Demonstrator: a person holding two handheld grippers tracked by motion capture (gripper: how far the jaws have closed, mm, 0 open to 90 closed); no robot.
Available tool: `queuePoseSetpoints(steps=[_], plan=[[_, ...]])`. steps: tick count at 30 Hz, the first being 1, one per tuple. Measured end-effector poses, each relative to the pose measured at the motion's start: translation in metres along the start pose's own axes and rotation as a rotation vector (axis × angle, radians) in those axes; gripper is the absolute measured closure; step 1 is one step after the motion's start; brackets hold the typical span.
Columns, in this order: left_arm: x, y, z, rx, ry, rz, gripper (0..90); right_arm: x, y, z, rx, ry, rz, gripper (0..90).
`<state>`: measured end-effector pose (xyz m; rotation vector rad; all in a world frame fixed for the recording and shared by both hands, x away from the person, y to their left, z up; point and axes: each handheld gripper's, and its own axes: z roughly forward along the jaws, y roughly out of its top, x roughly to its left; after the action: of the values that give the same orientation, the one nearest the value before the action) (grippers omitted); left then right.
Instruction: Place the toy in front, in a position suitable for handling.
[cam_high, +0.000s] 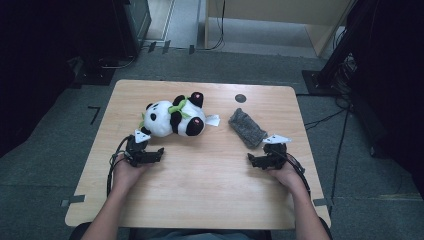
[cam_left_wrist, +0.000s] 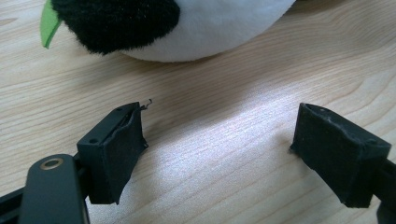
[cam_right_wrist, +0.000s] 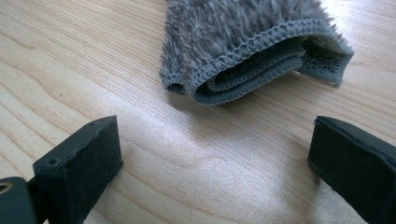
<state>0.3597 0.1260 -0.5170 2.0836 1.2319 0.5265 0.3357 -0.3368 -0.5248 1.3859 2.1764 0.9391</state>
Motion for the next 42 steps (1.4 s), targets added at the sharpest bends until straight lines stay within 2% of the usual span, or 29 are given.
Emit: queuePoseSetpoints(steps=[13,15,18,34,37,38,39,42], plan=[[0.002,0.000,0.000,-0.006,0.001,0.001,17.8,0.001,0.000,0.000,0.003,-0.008,0.009,0.5],[0.002,-0.001,-0.001,-0.012,-0.006,0.003,22.2,0.000,0.001,0.002,0.006,-0.015,0.016,0.0],[0.003,-0.001,-0.001,-0.013,-0.003,0.000,23.8,0.000,0.001,0.002,0.005,-0.017,0.016,0.0],[0.004,0.000,-0.002,-0.010,-0.009,0.005,25.0,0.003,0.001,0.002,0.003,-0.028,0.030,0.1],[0.006,0.000,-0.004,-0.014,-0.008,0.001,25.0,0.002,0.002,0.001,0.005,-0.028,0.034,3.2],[0.008,0.003,-0.006,-0.007,-0.030,-0.020,25.3,0.000,0.002,-0.002,0.003,-0.030,0.041,8.0],[0.008,0.003,-0.006,-0.007,-0.030,-0.020,25.3,0.000,0.002,-0.002,0.003,-0.030,0.041,8.0],[0.010,0.007,-0.008,0.012,-0.079,-0.062,25.3,-0.003,0.004,-0.006,-0.007,-0.027,0.061,10.9]])
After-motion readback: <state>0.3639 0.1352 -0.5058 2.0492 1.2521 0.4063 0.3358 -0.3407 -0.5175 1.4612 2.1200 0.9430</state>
